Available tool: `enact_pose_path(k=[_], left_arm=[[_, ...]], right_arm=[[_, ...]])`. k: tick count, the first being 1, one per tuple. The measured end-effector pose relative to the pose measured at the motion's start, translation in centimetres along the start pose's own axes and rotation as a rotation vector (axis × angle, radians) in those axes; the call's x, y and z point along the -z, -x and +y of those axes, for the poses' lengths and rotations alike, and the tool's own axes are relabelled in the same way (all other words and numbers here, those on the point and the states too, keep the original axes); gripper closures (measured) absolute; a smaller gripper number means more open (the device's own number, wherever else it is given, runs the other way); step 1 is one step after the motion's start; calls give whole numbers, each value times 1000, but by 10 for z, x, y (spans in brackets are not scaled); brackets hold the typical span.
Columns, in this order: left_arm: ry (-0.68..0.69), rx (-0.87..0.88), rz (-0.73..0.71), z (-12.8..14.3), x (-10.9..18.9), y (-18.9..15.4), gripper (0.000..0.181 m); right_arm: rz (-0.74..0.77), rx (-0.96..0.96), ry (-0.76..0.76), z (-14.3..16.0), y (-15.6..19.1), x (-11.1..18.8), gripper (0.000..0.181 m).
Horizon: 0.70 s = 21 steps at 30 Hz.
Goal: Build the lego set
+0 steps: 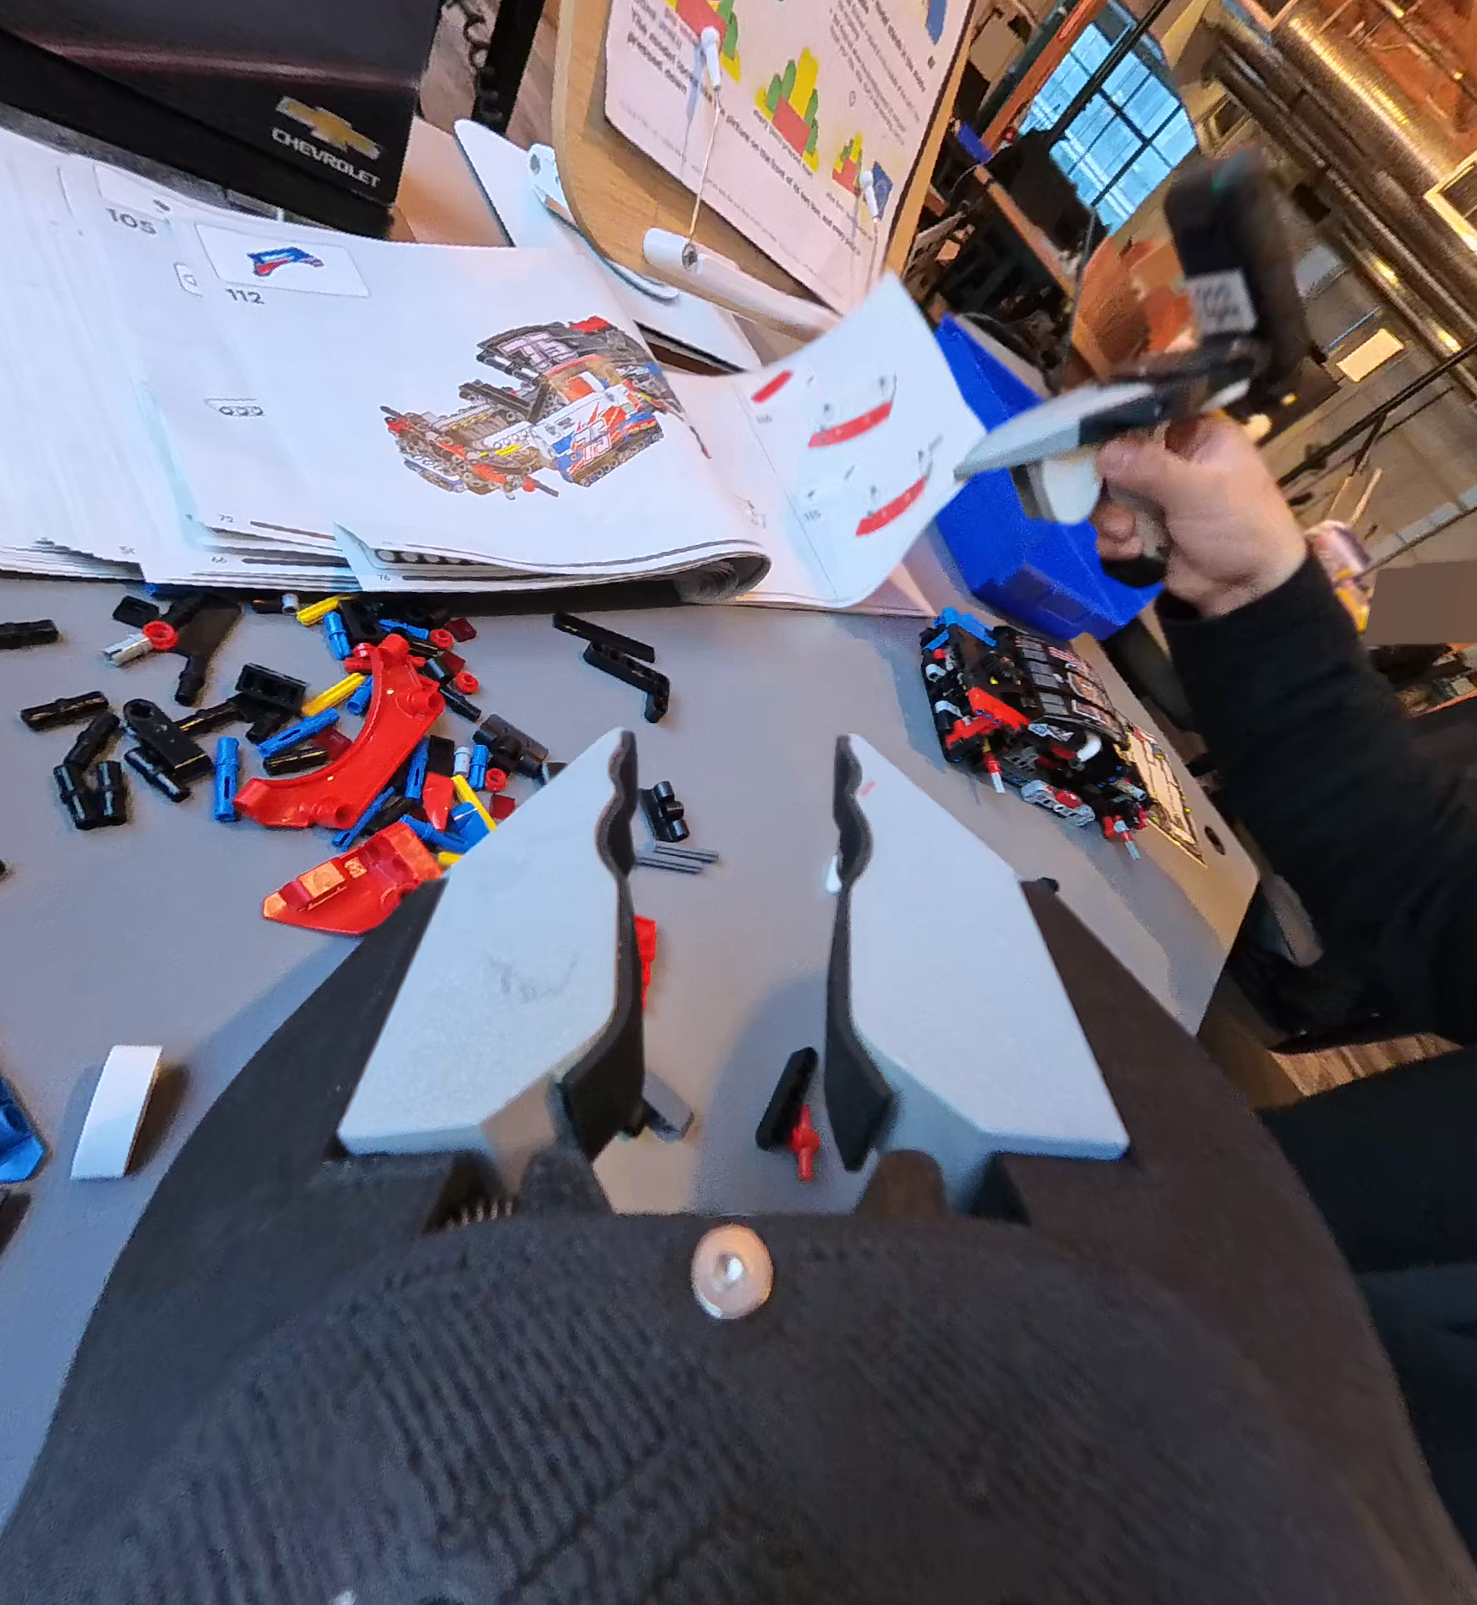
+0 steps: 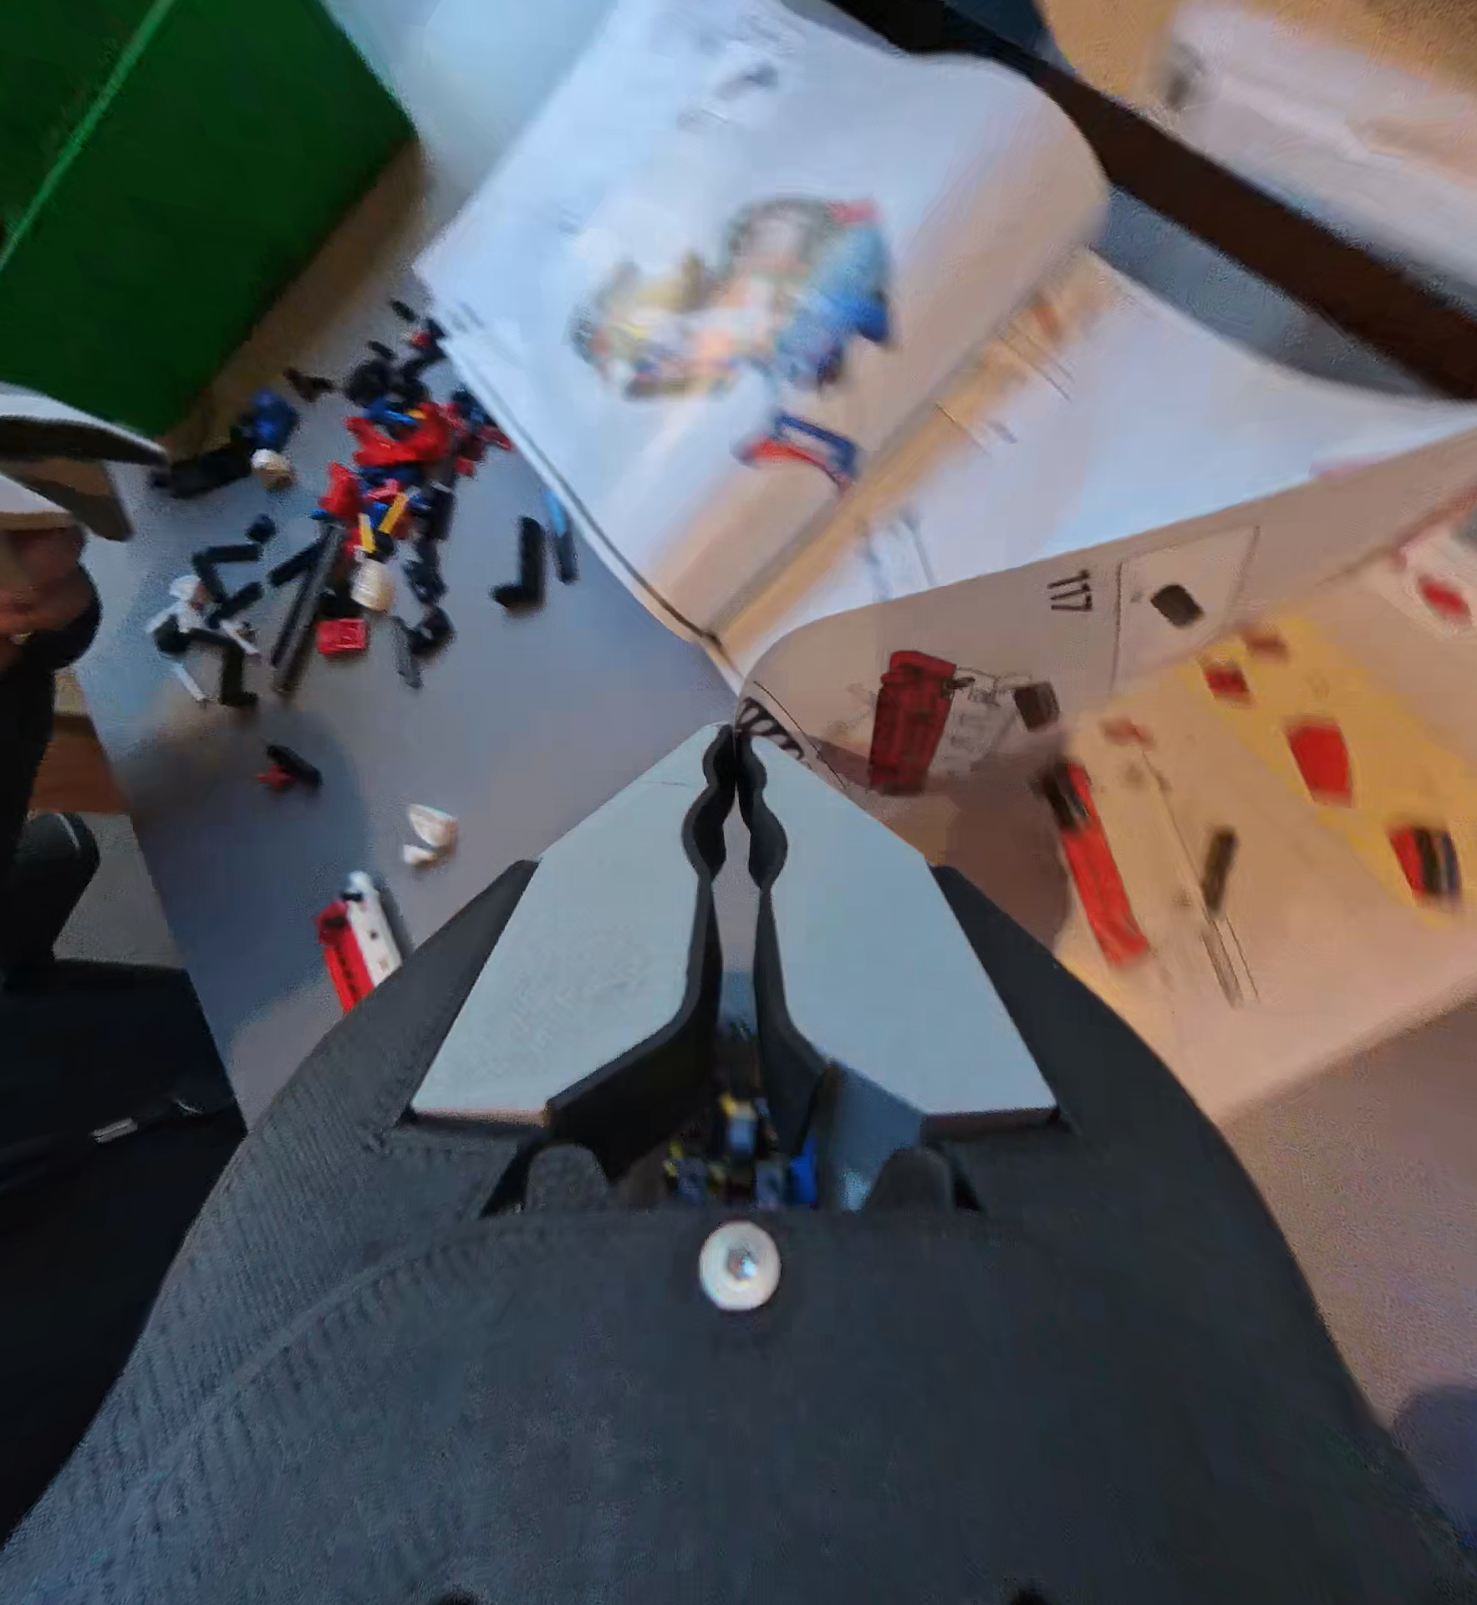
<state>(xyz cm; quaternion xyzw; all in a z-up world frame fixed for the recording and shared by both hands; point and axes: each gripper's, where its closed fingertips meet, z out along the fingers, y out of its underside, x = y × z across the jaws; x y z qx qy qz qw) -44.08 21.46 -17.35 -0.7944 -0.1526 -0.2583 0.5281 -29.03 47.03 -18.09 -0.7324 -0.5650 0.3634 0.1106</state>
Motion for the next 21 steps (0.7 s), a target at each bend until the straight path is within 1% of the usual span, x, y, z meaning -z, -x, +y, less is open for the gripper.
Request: enact_pose_path(k=[1,3,5,6,8,9,11,12,14,17,19,21], left_arm=[[-1,-2,11,-1,0,-3,138],[1,-15,26,-3,-1,-8,139],[-4,-30,35,-9,1,-14,138],[-16,-37,41,-13,3,-17,138],[-41,-50,38,-21,9,-19,139],[-48,-50,35,-23,12,-19,139],[-64,-44,46,-26,18,-22,139],[-70,-43,51,-26,22,-23,139],[-81,-39,48,-25,29,-22,139],[-86,-11,60,-20,36,-19,139],[-96,4,65,-21,40,-18,139],[-114,2,63,-25,45,-18,139]], right_arm=[[-15,55,17,-18,20,-10,181],[-46,147,70,-52,55,-44,181],[-63,205,120,-81,83,-93,181],[-73,214,154,-90,95,-122,181],[-33,246,235,-96,105,-182,181],[-19,257,282,-91,109,-210,181],[-14,241,378,-74,117,-251,181],[-12,236,387,-70,120,-262,181],[-44,223,328,-76,134,-267,180],[-83,237,280,-73,151,-263,168],[-133,254,223,-75,167,-246,164],[-173,251,141,-82,179,-214,155]])
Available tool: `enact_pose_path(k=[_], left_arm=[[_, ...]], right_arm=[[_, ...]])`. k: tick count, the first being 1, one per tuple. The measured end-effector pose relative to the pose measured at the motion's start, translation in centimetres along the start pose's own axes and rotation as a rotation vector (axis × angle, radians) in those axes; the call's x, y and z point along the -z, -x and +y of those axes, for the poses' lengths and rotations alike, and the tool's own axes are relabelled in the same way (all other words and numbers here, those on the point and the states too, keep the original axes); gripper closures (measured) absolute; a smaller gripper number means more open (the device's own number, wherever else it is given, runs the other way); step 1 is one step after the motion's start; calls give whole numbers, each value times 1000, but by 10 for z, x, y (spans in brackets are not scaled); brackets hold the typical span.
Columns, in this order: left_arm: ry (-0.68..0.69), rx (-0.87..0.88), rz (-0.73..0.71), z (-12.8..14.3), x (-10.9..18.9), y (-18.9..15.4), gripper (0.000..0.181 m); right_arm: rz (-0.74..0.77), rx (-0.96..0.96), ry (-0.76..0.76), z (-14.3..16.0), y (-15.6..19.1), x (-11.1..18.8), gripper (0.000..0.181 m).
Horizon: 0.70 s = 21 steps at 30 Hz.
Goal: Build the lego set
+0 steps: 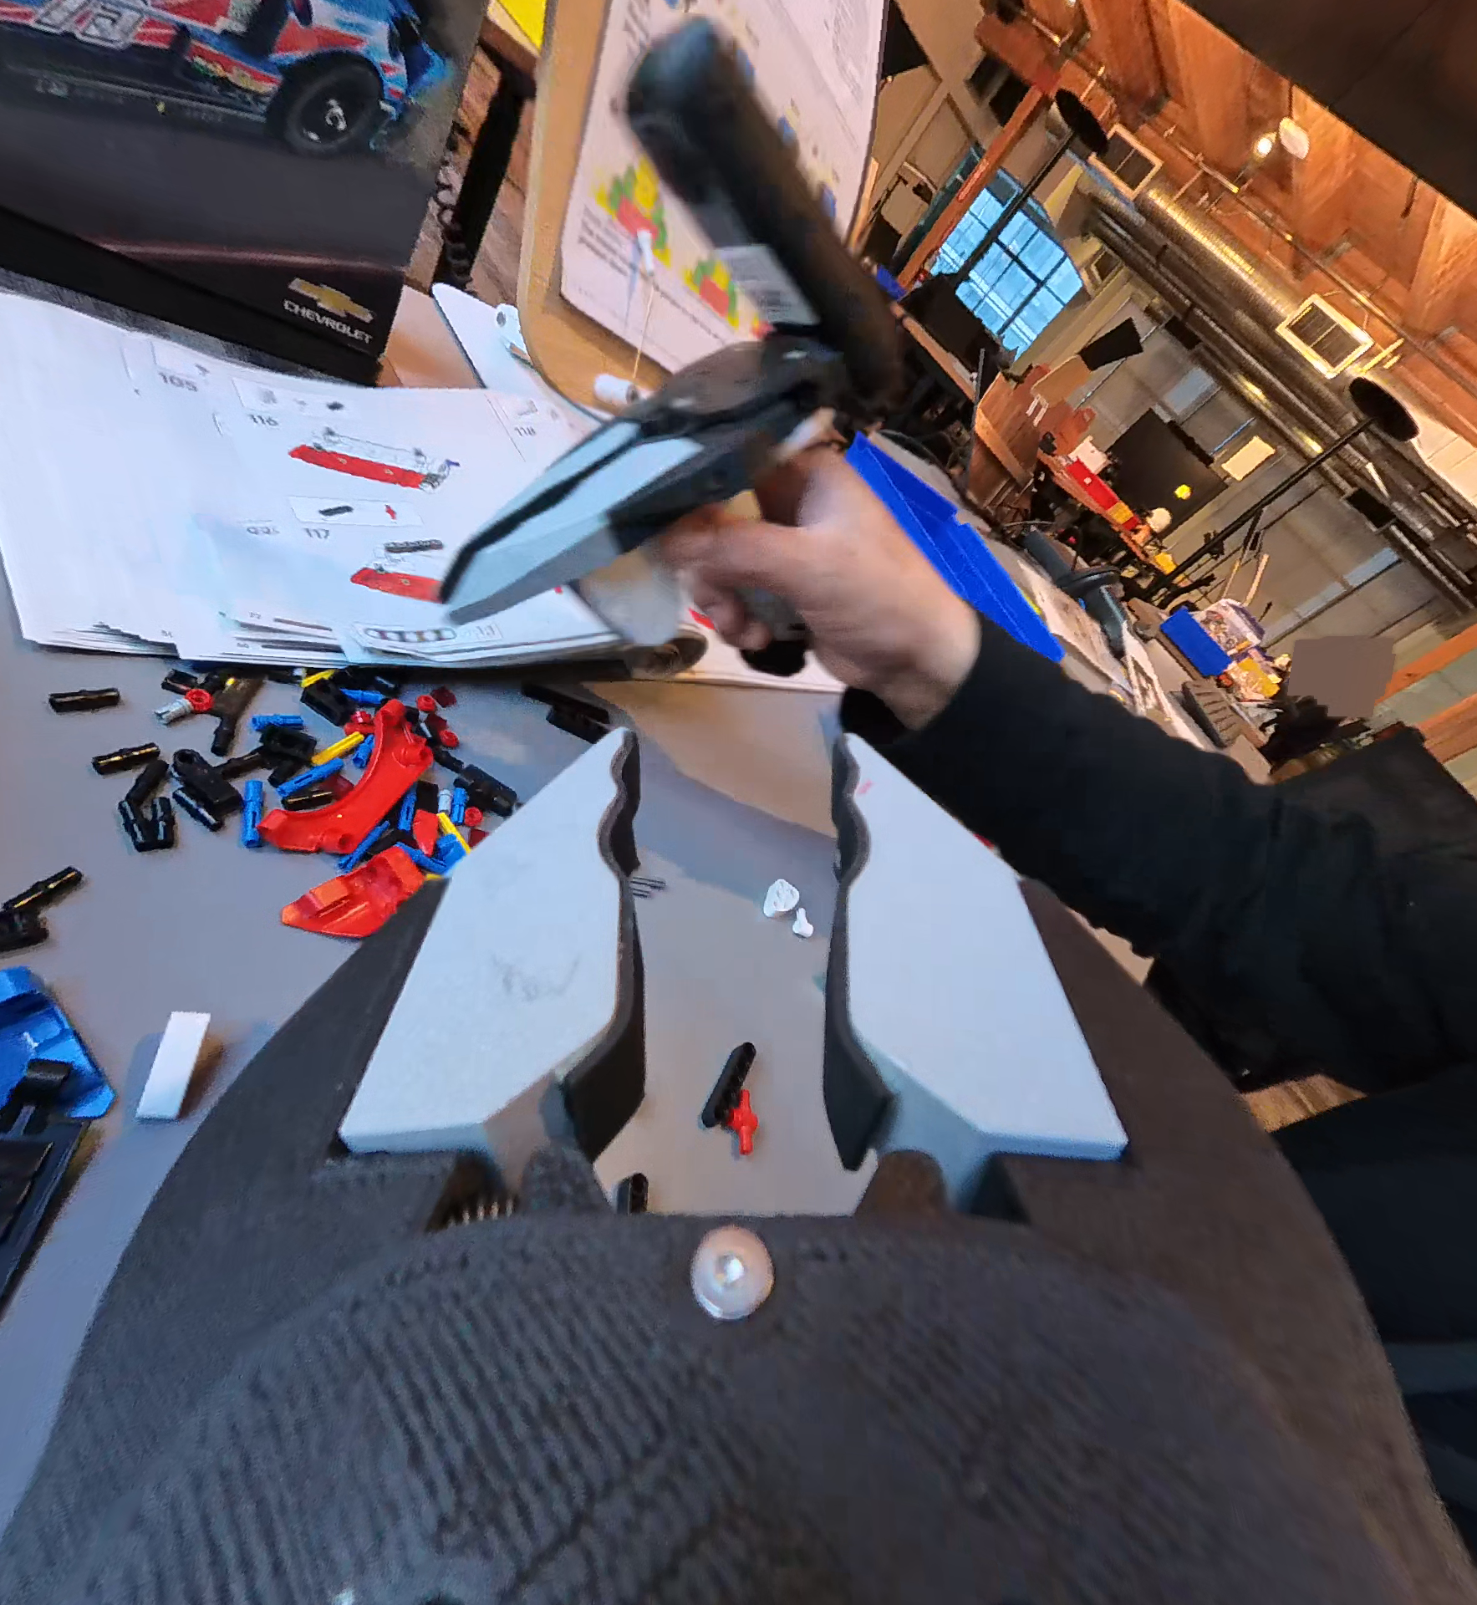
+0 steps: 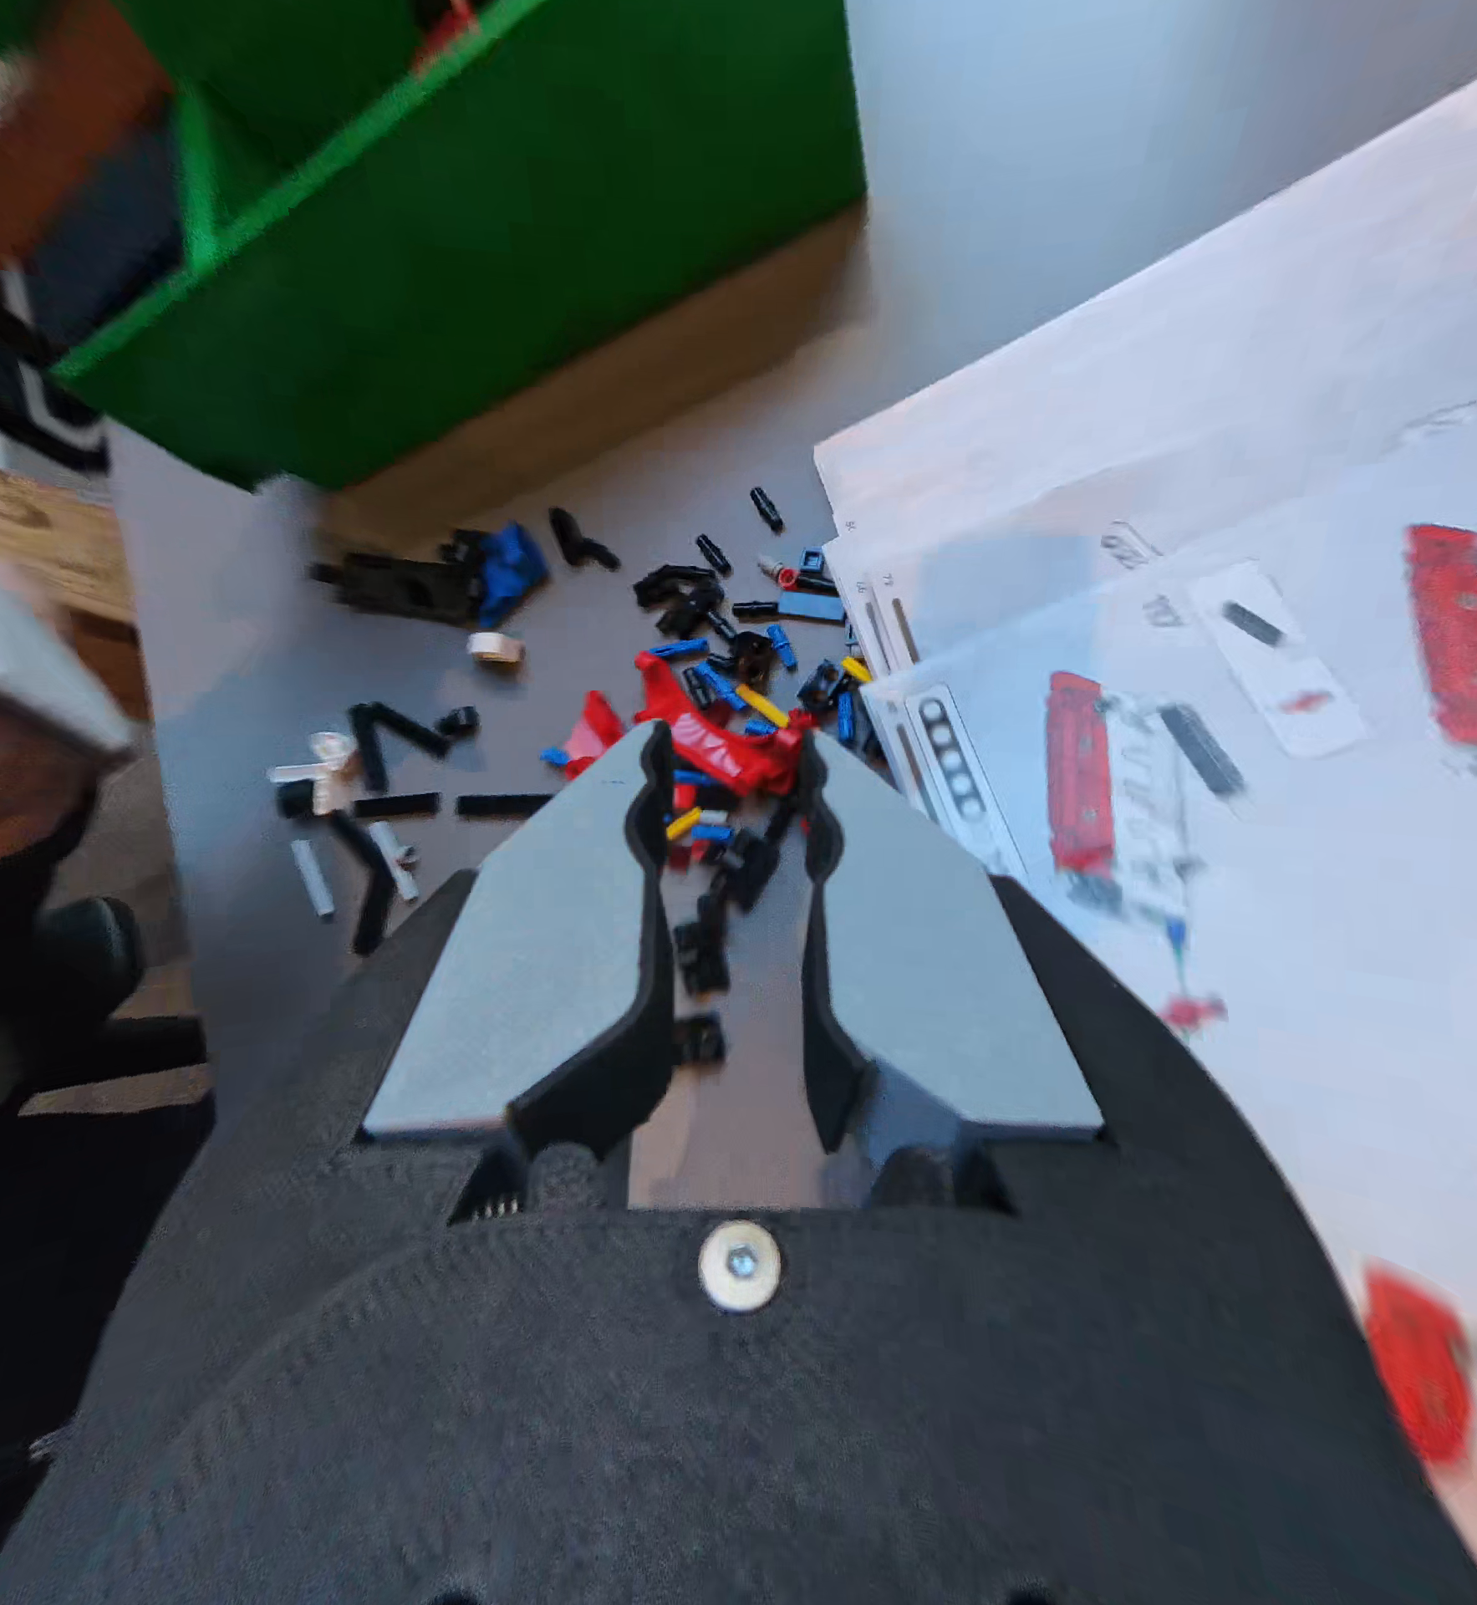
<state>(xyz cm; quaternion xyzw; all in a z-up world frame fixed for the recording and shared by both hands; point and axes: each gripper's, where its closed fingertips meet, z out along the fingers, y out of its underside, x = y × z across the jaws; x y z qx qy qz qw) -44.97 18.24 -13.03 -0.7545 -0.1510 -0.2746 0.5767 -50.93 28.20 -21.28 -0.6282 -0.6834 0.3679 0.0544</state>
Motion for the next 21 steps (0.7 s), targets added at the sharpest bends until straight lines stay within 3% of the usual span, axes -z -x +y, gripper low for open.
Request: enact_pose_path(k=[4,9,12,16,21], left_arm=[[-5,-21,-24,-2,3,1,140],[43,-22,-56,14,-4,12,140],[88,-6,-70,30,-14,20,140],[144,0,-72,46,-30,23,139],[172,-28,-86,52,-43,25,139]], right_arm=[[45,-11,-164,12,12,92,155],[169,15,-280,83,14,174,149],[220,44,-274,134,19,185,149],[314,72,-242,189,19,176,152],[340,90,-187,222,14,152,154]])
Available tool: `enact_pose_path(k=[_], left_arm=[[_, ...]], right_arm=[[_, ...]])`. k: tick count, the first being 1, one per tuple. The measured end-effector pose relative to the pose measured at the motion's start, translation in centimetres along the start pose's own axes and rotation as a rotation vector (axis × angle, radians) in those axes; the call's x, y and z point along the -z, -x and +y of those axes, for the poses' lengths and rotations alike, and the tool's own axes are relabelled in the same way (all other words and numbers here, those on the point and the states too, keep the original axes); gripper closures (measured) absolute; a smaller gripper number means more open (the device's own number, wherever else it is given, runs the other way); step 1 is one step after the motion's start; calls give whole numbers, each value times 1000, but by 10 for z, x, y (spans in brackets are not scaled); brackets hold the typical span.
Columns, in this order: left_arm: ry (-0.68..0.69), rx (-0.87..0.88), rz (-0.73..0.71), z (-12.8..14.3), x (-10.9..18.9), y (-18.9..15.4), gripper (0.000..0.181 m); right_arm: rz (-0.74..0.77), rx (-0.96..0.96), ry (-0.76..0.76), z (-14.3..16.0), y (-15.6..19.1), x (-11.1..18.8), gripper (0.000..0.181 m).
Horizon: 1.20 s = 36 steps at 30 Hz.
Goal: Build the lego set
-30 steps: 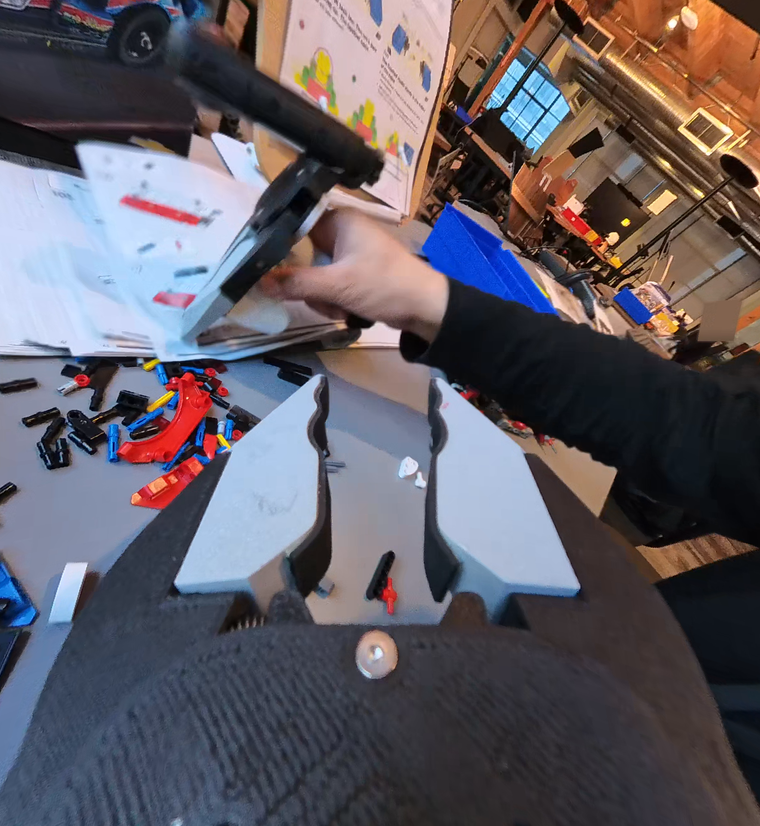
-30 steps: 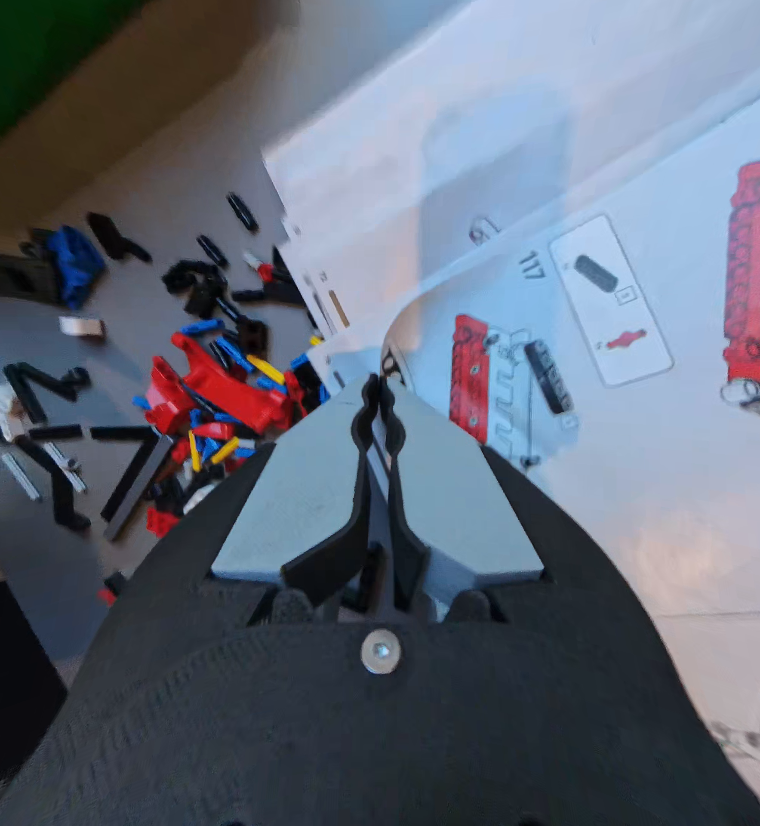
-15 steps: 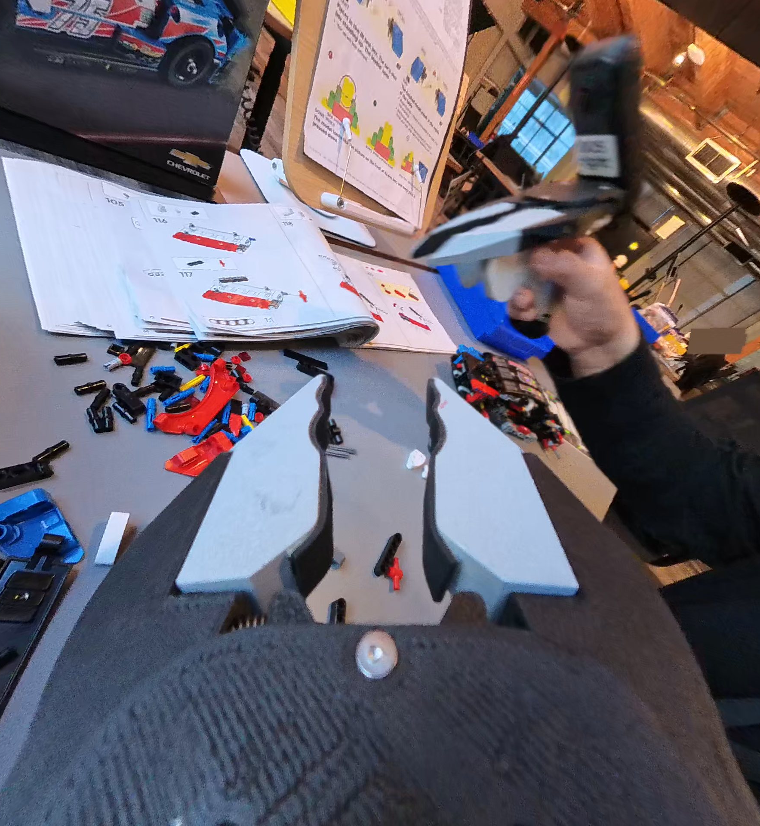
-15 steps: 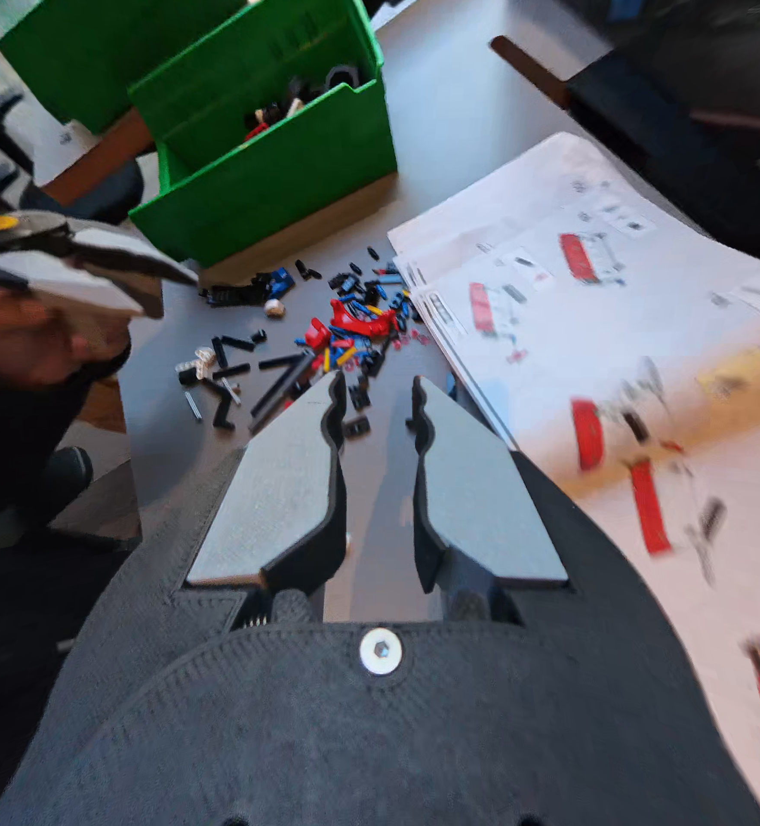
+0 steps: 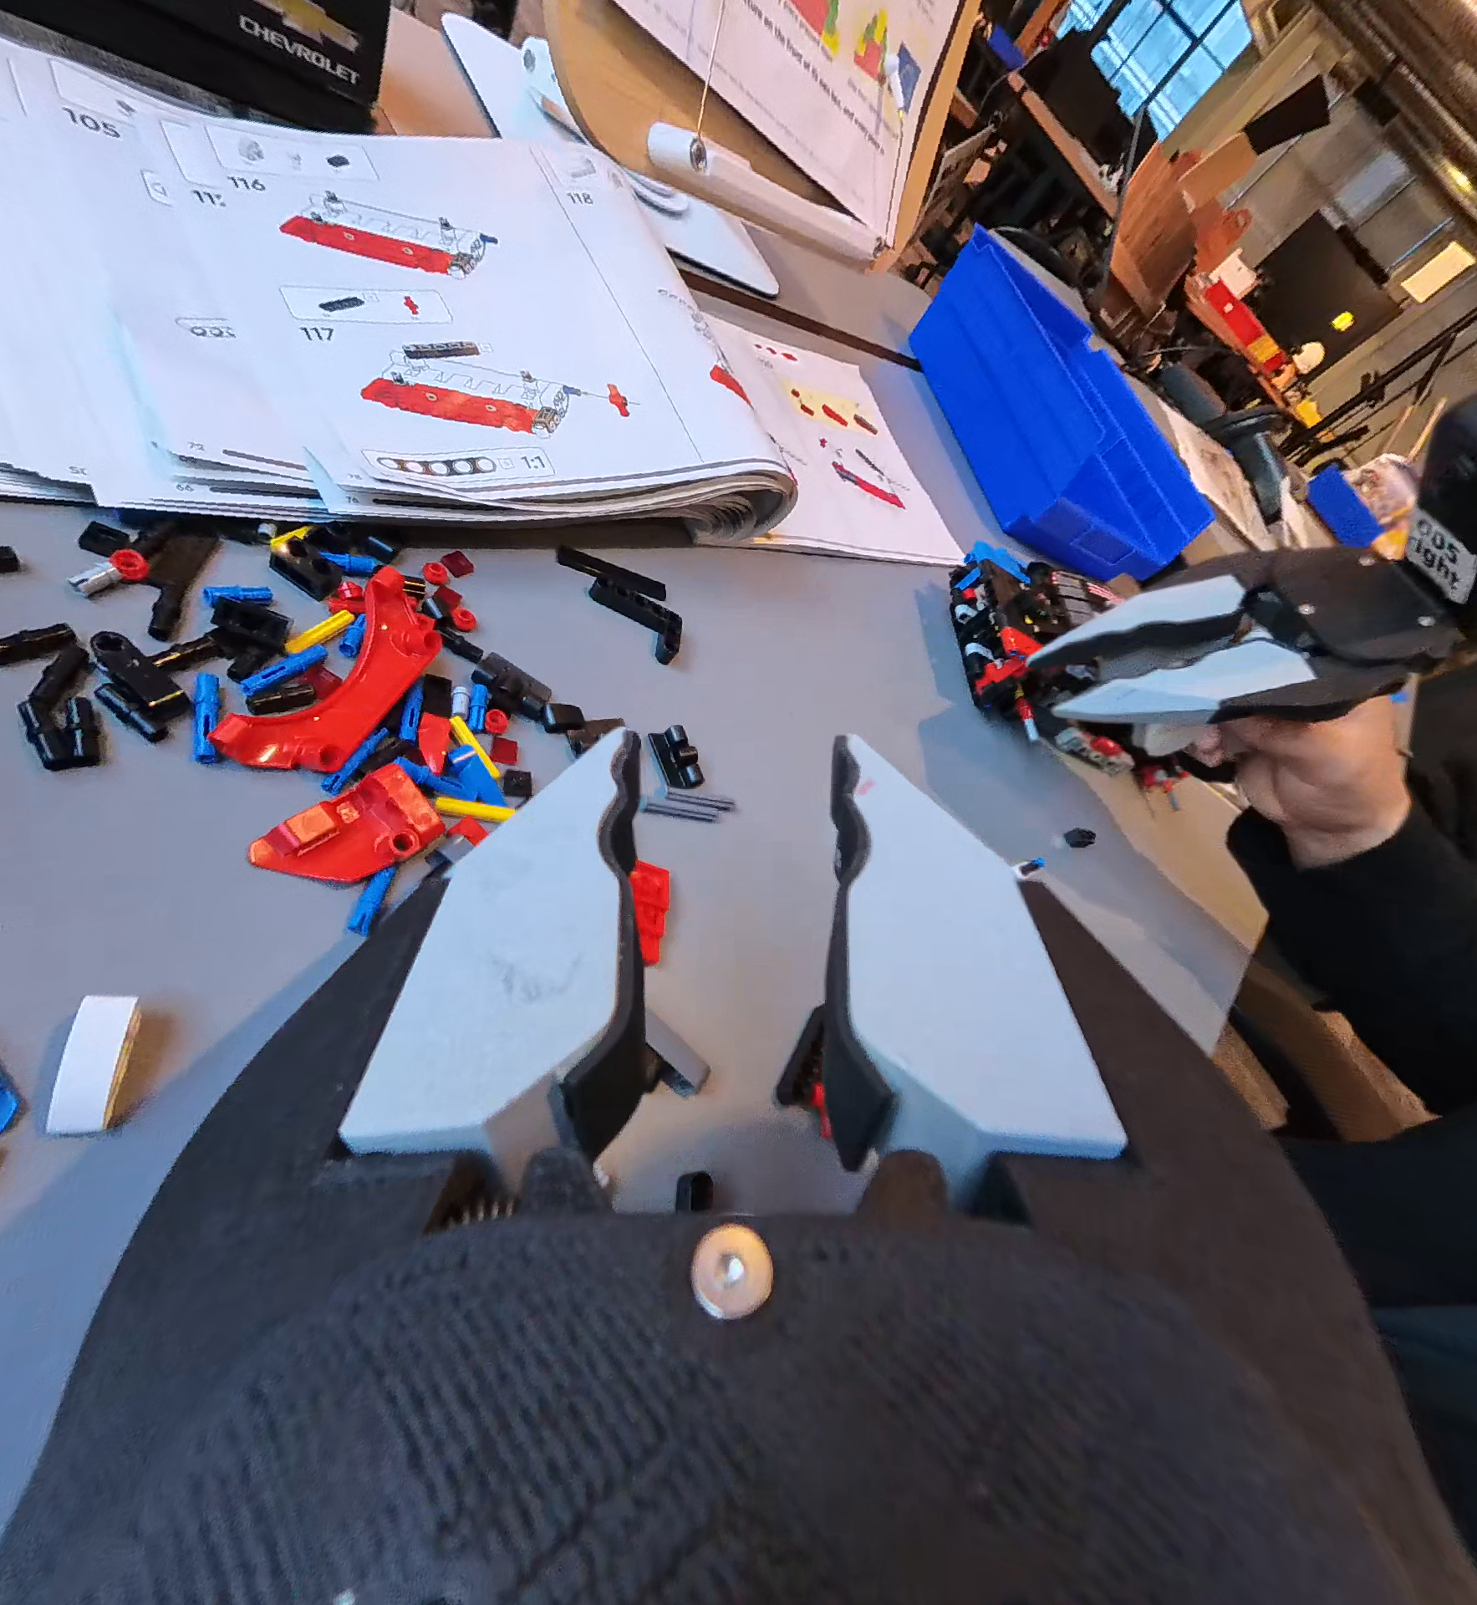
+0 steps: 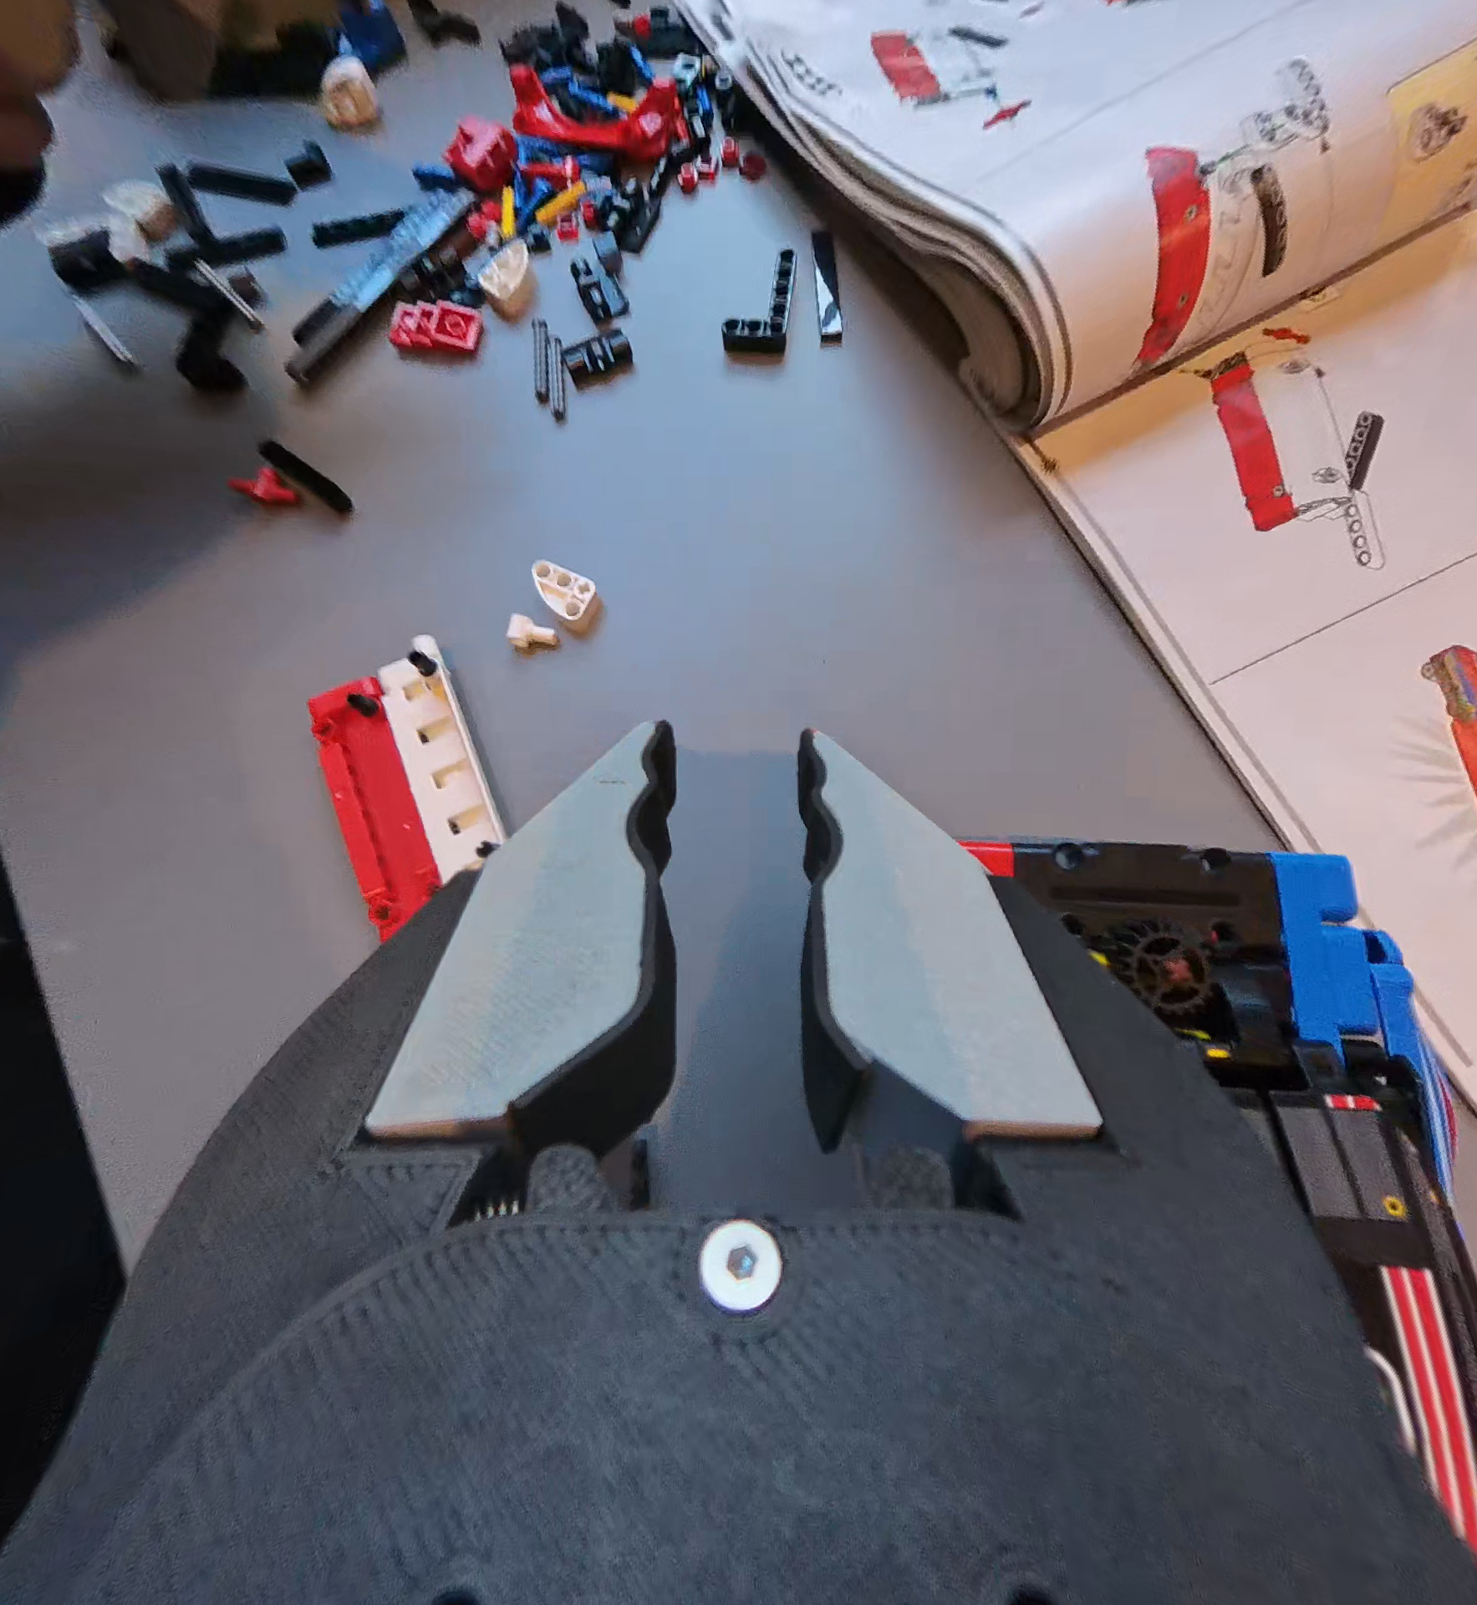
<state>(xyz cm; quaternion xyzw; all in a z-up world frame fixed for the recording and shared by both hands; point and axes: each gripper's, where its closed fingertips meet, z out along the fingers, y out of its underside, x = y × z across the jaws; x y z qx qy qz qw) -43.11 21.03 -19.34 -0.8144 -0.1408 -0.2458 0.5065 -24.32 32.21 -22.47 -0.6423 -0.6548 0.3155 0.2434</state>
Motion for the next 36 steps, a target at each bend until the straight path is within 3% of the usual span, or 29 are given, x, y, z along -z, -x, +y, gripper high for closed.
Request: enact_pose_path(k=[9,14,21,26,36], left_arm=[[69,-82,-12,10,-14,-4,140],[274,-231,38,45,-36,-26,145],[503,-419,141,72,-78,-59,150],[641,-625,79,97,-104,-49,155],[629,-574,111,103,-114,-57,170]], right_arm=[[3,32,21,8,4,-16,156],[-30,35,-23,9,18,-13,156],[-45,47,-28,21,37,-6,156],[-54,36,-61,23,44,5,157],[-45,50,-80,25,42,13,158]])
